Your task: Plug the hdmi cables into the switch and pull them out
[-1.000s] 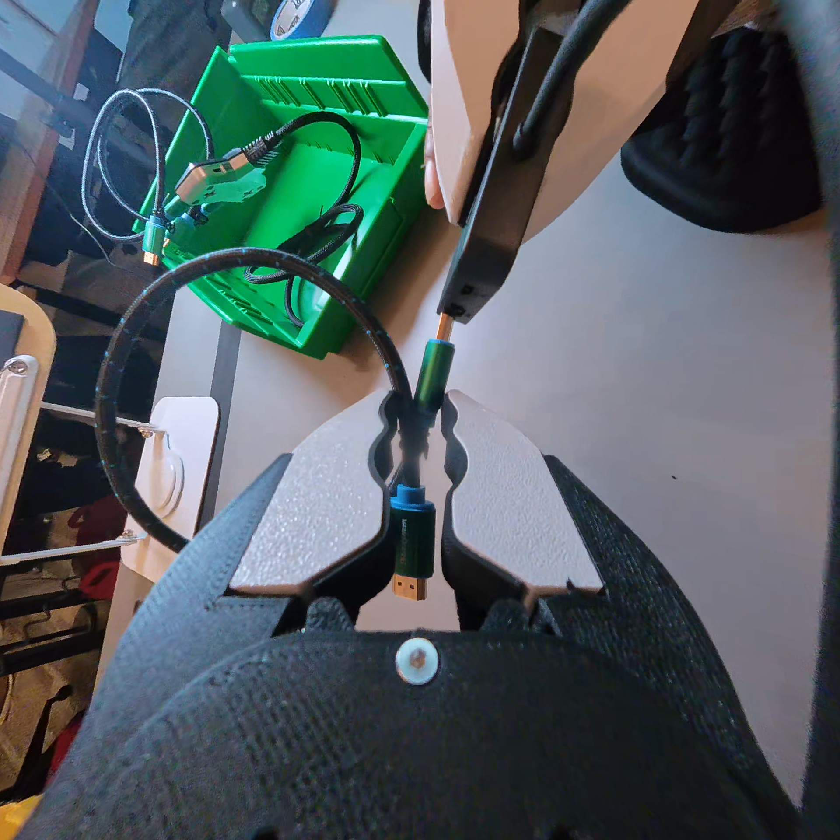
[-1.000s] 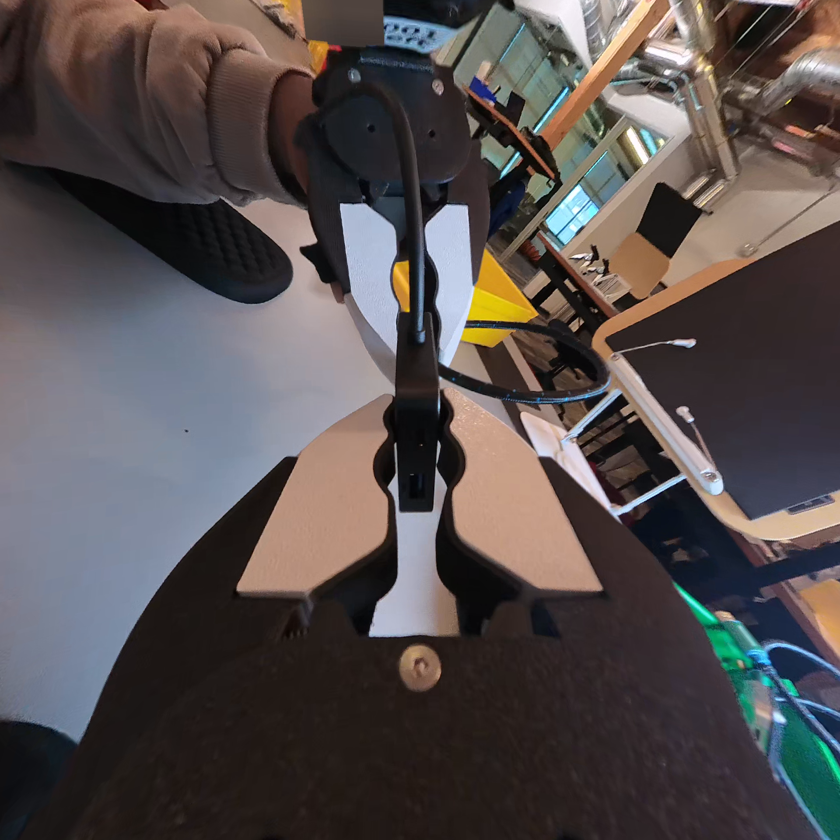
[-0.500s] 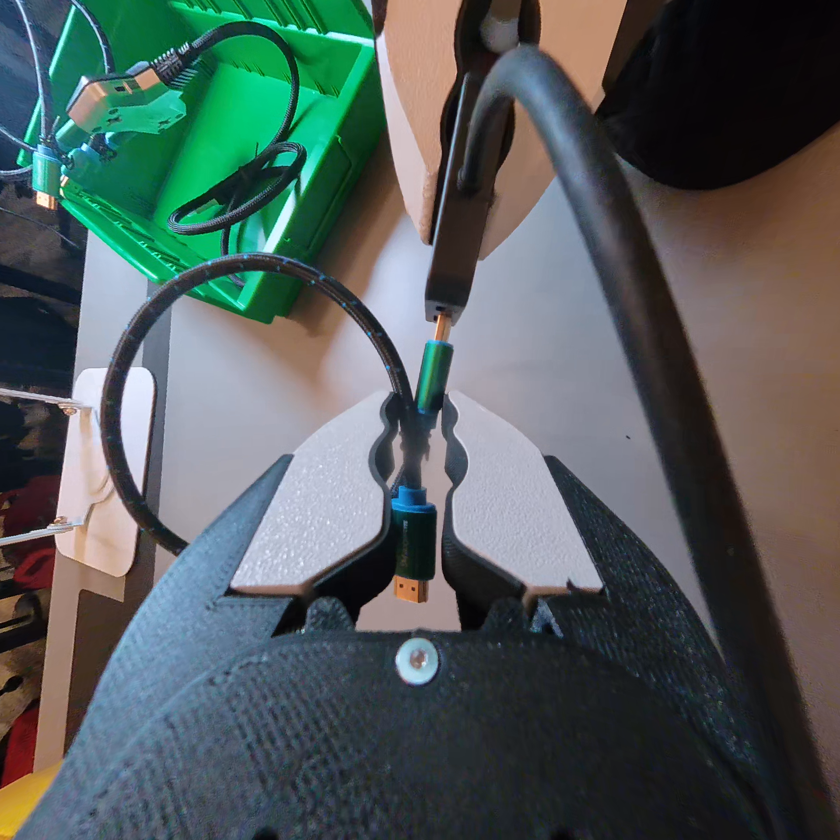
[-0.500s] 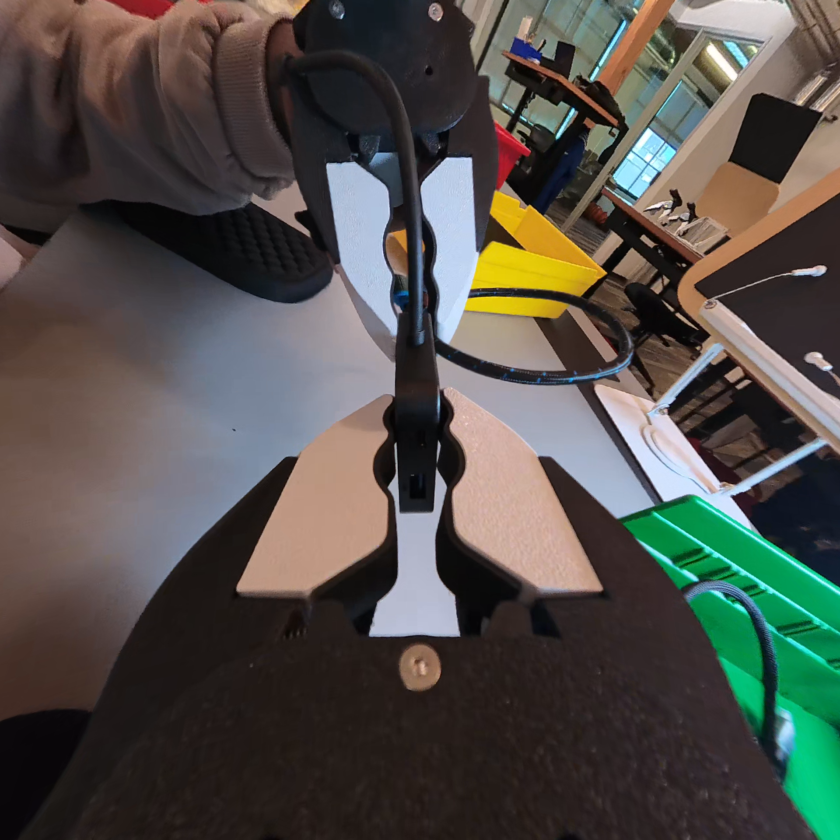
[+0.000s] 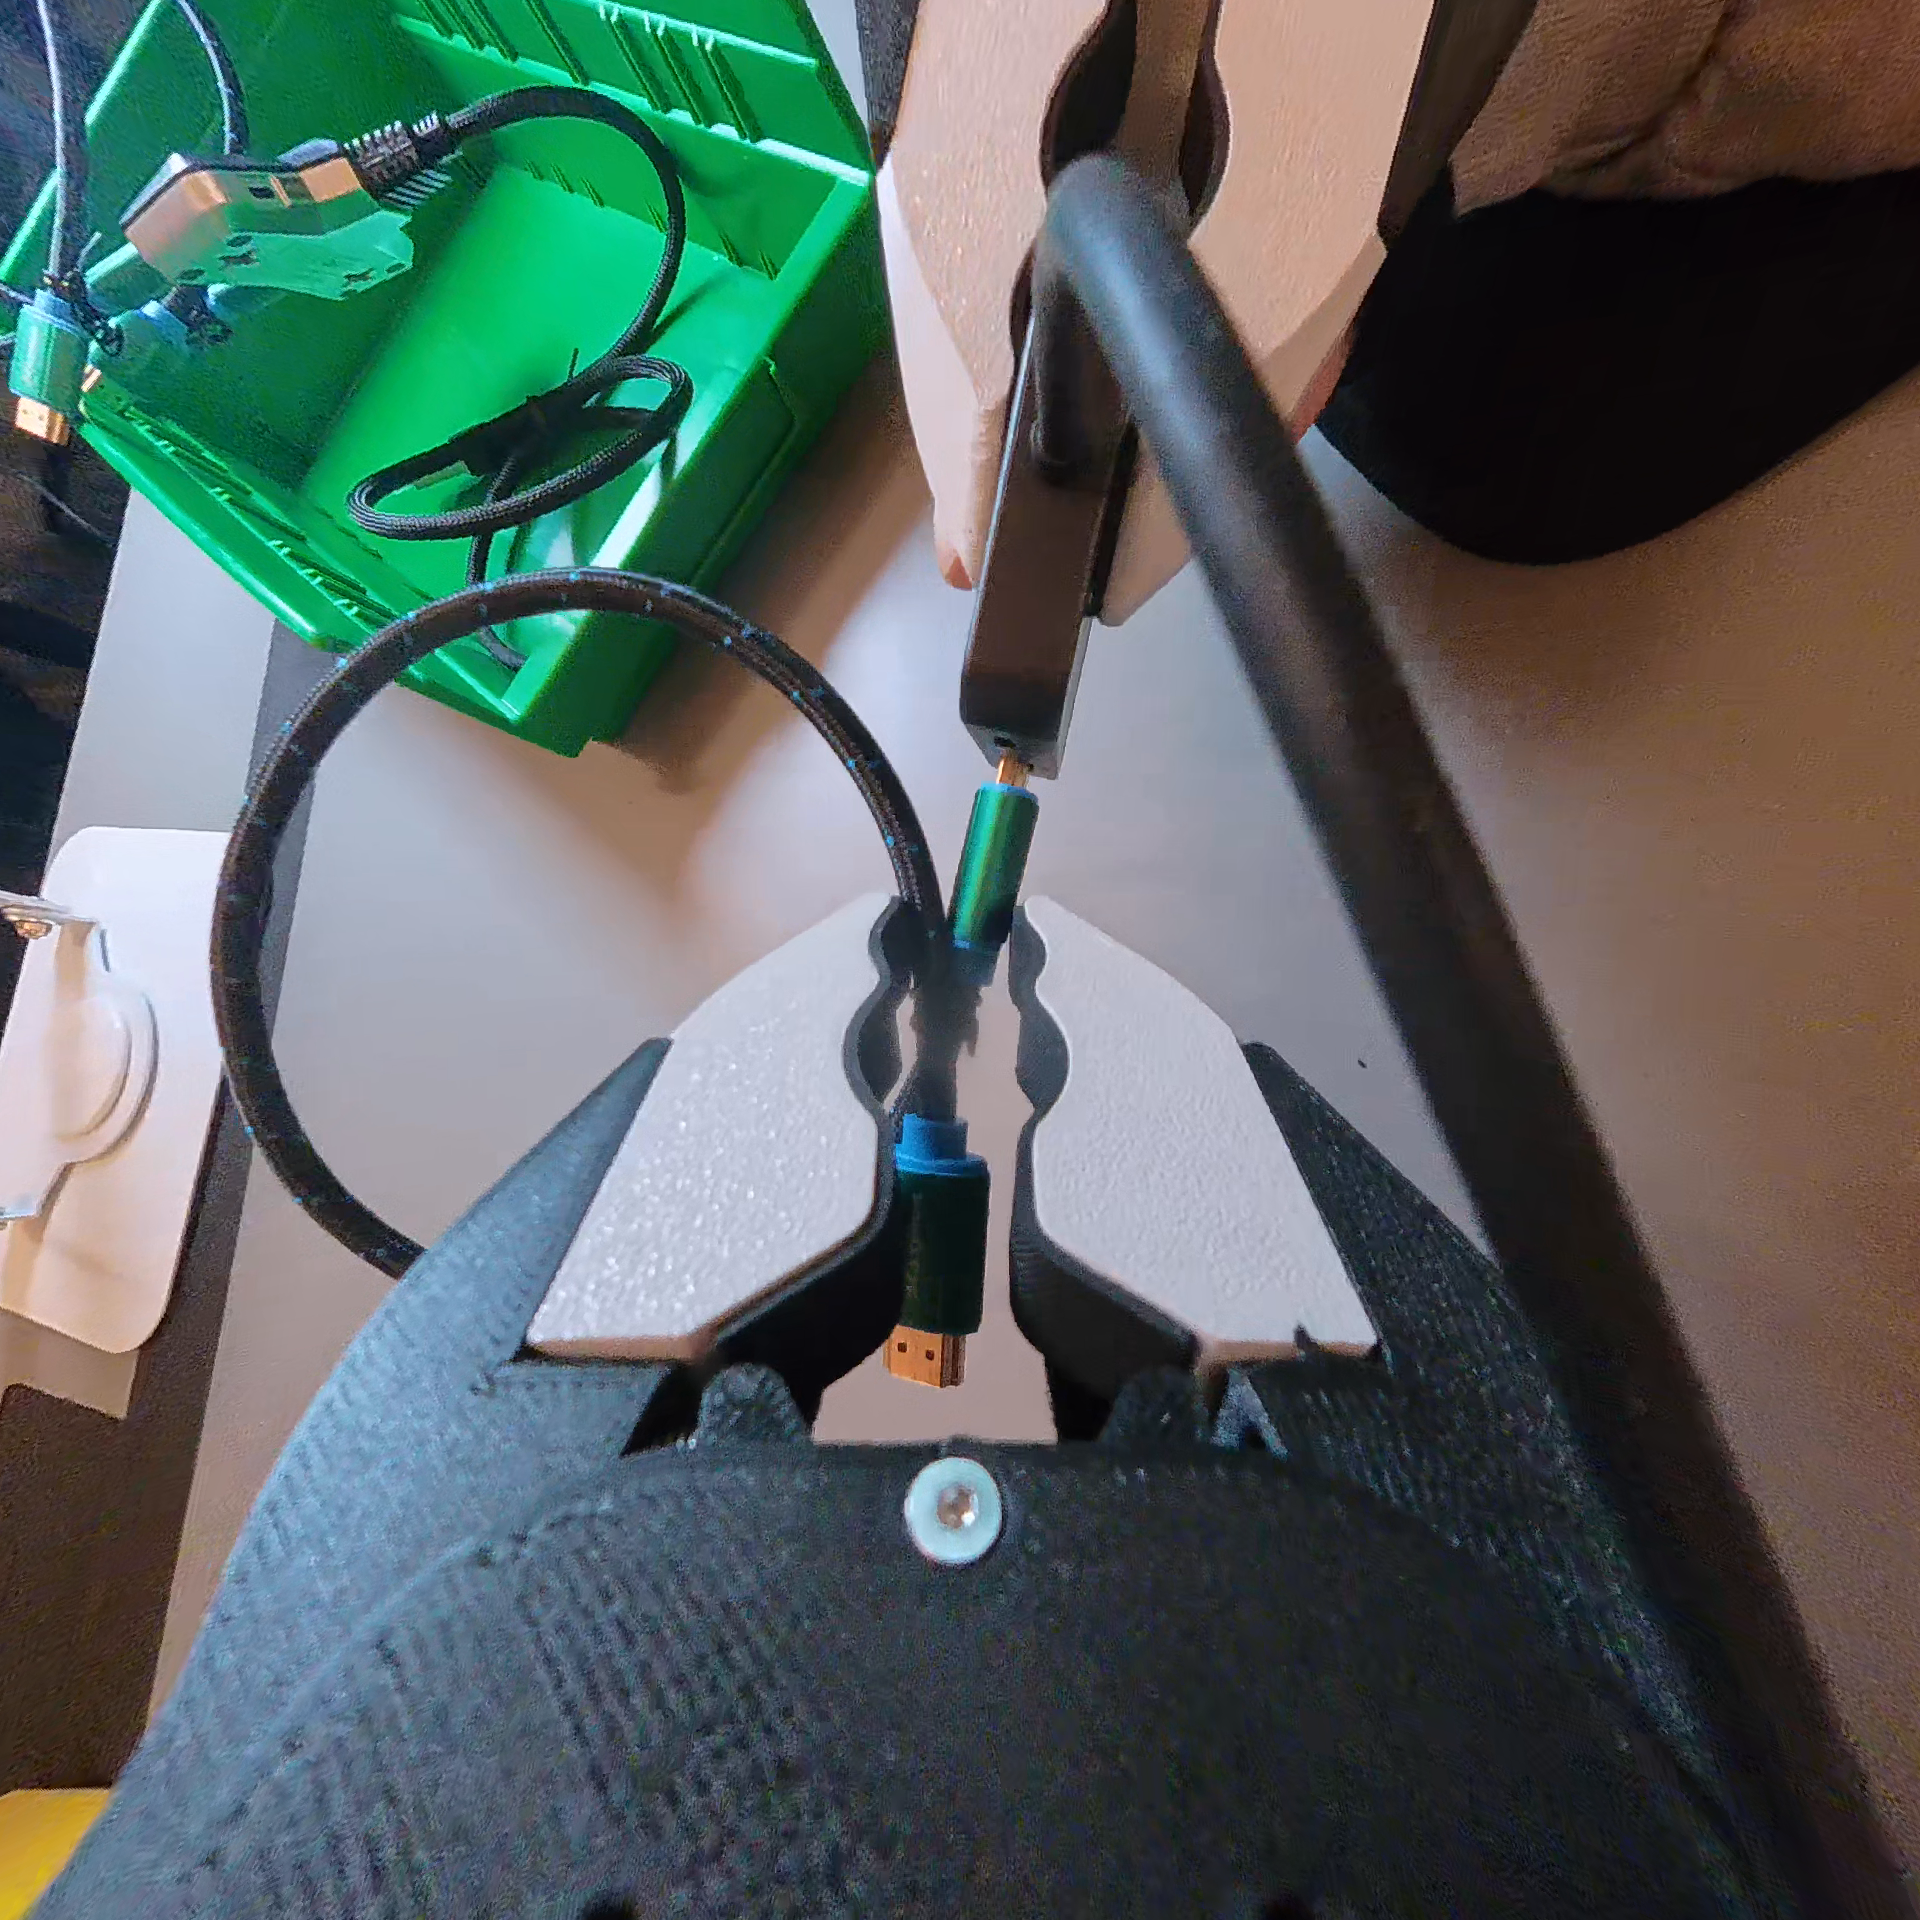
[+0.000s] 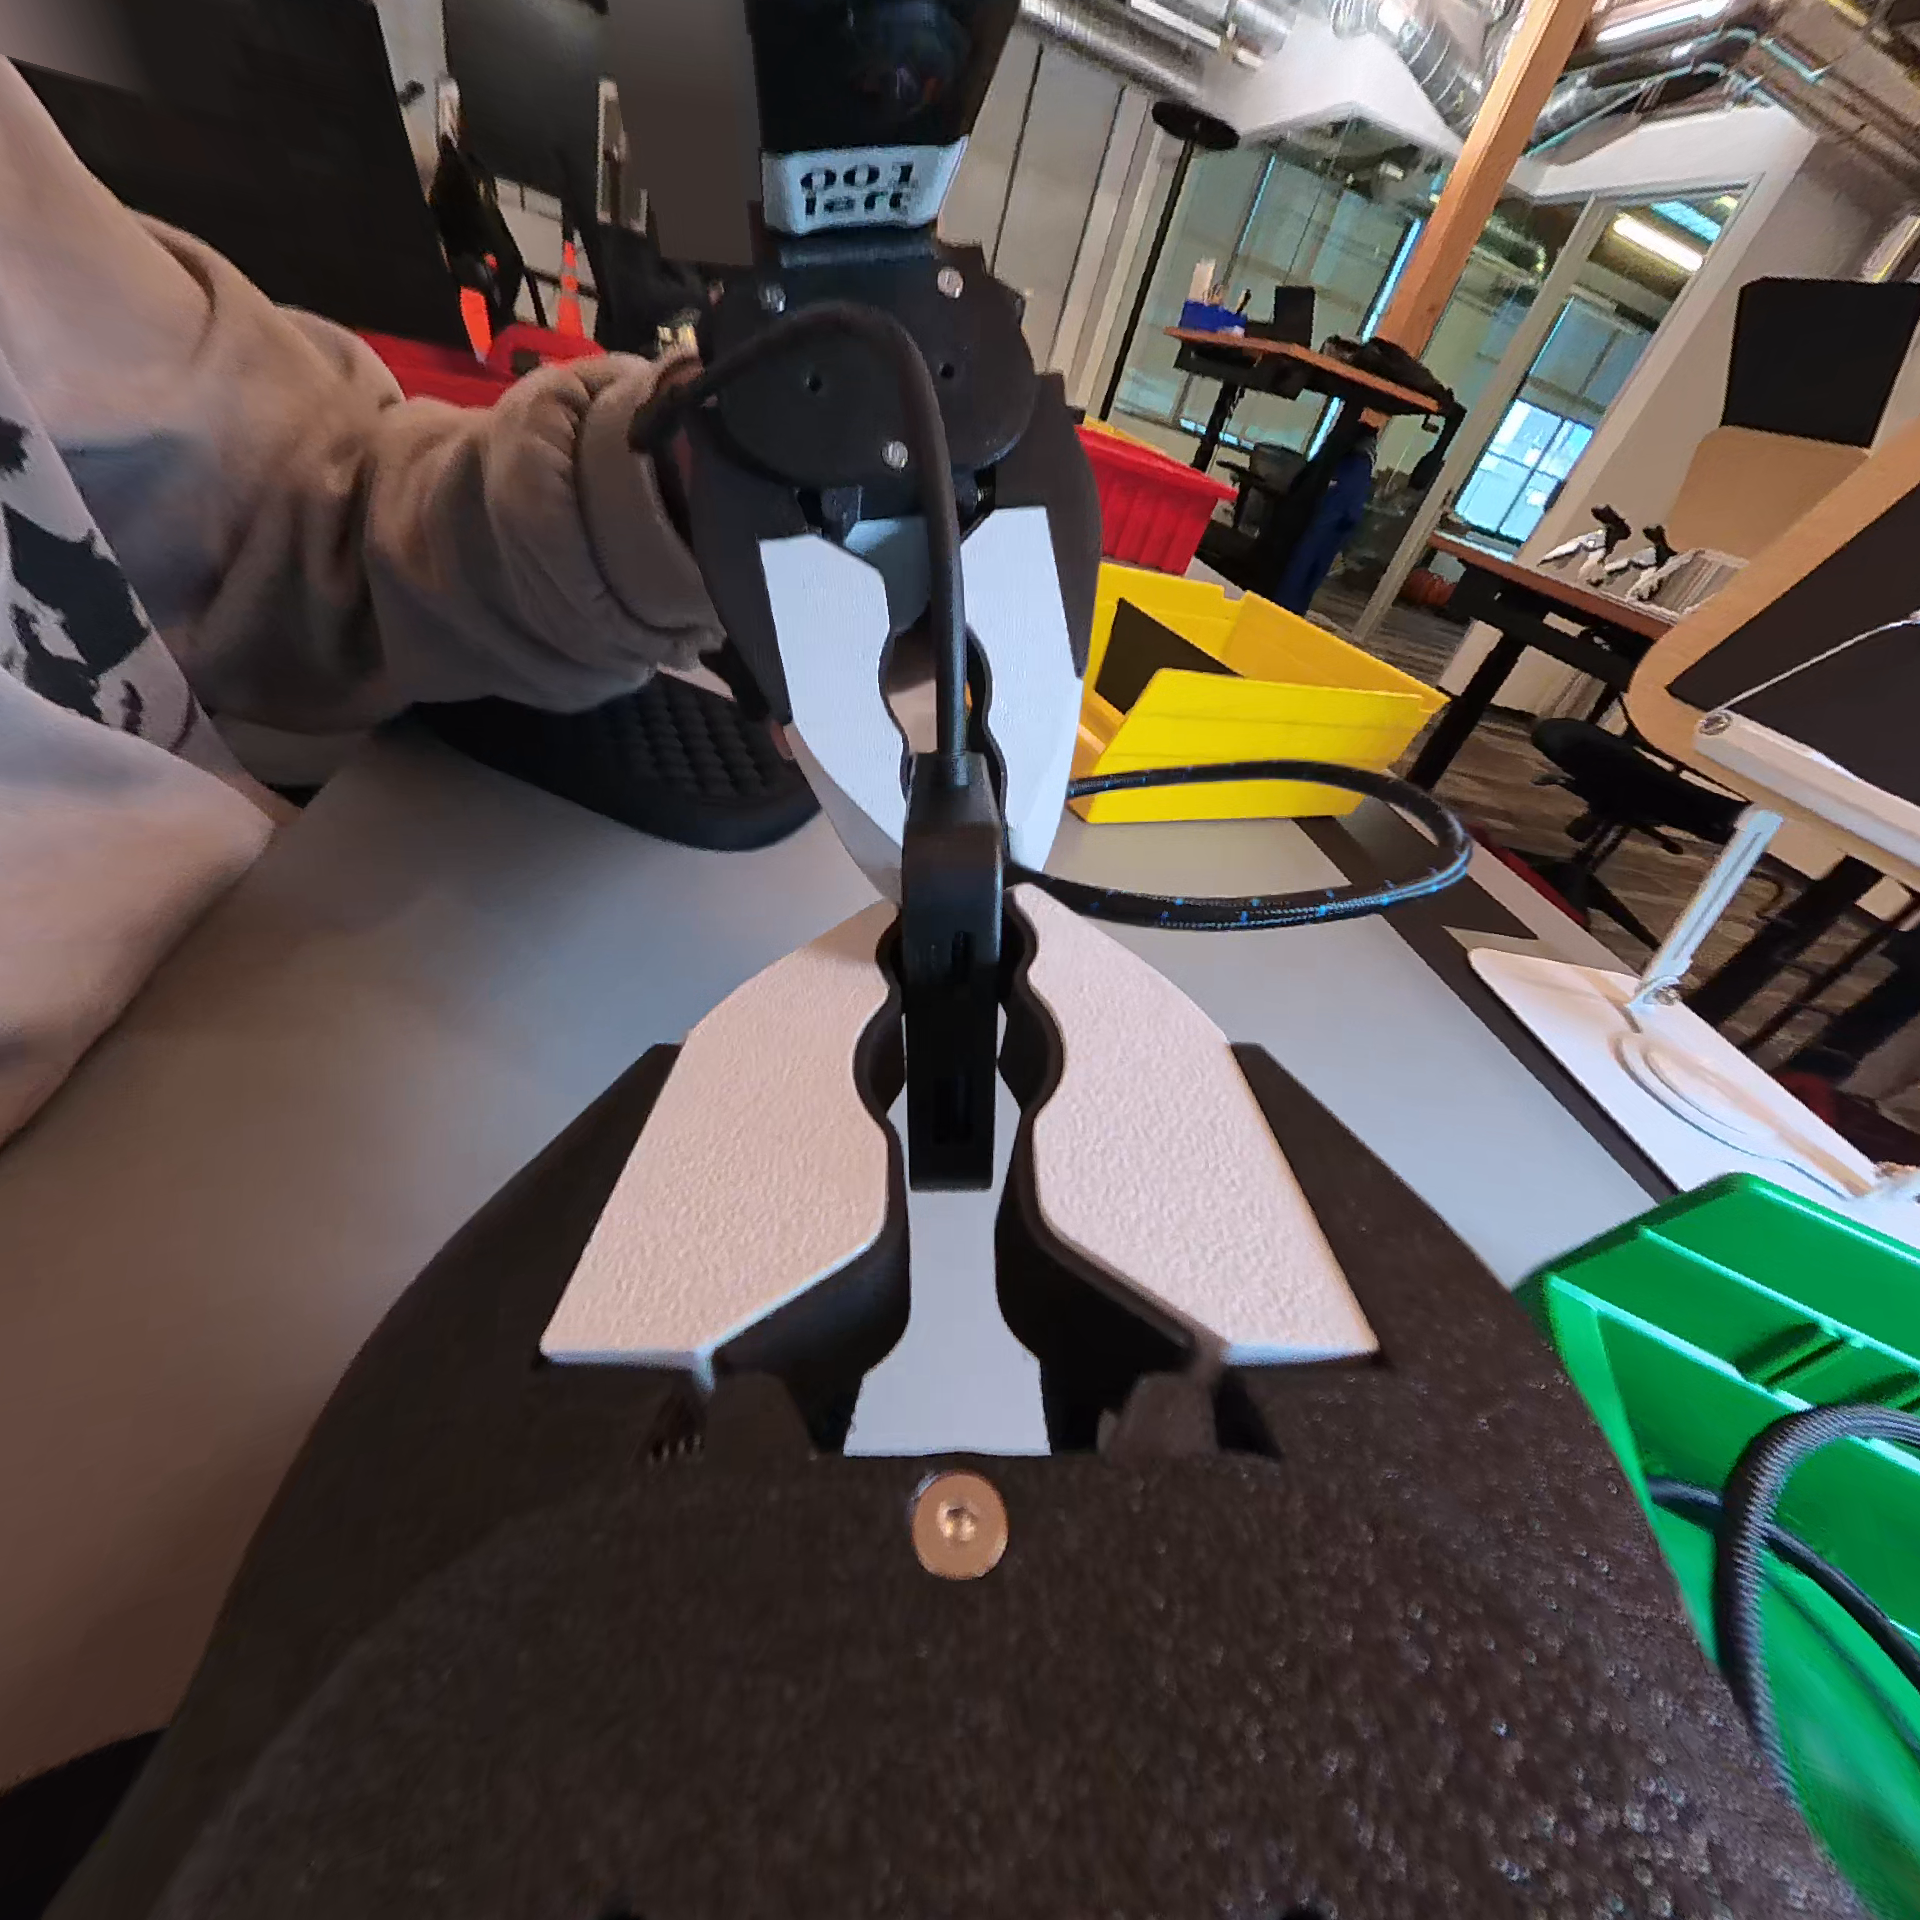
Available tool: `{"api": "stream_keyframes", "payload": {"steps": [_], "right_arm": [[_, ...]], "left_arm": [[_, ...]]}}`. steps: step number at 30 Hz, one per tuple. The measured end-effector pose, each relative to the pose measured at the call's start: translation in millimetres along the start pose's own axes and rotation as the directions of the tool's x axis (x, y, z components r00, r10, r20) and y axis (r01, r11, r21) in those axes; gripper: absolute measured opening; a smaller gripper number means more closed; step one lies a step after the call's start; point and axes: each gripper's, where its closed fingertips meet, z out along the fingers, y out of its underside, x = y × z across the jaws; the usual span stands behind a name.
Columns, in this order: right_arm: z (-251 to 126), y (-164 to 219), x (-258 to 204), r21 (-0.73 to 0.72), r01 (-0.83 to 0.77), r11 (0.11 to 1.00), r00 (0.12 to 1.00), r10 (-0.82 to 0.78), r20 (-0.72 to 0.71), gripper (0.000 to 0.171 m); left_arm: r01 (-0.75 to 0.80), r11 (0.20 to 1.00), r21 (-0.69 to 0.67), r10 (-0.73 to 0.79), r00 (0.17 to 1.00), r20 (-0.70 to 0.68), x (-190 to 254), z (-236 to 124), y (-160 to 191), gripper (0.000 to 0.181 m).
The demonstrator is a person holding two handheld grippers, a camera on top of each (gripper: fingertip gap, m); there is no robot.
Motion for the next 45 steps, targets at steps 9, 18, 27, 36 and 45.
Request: {"api": "stream_keyframes", "payload": {"steps": [9,18,27,36,45], "right_arm": [[5.6,-15.9,2.0,0.087,-0.03,0.996,0.999,0.032,-0.022,0.014],[5.6,12.8,22.9,-0.253,0.11,0.961,0.968,-0.162,-0.192,0.025],[-10.9,21.7,40.3,-0.48,0.284,0.83,0.902,-0.401,-0.159,0.014],[-116.4,3.0,190.9,-0.853,0.156,0.498,0.518,-0.776,-0.359,0.015],[-109.7,99.0,191.4,-0.919,-0.155,0.362,0.739,-0.574,-0.351,0.047]], "left_arm": [[0.038,0.992,0.124,-0.027,0.995,-0.091,3.2,-5.2,-10.3,0.018],[-0.093,0.994,-0.055,0.099,0.988,0.119,-23.3,5.2,16.8,0.019],[-0.098,0.993,0.069,0.073,0.95,0.303,-57.9,-9.4,13.6,0.052],[0.328,0.865,0.38,-0.465,0.81,0.358,-121.7,-76.1,123.7,0.042],[0.367,0.93,0.023,-0.315,0.764,0.564,-119.5,-113.0,232.3,0.05]]}}
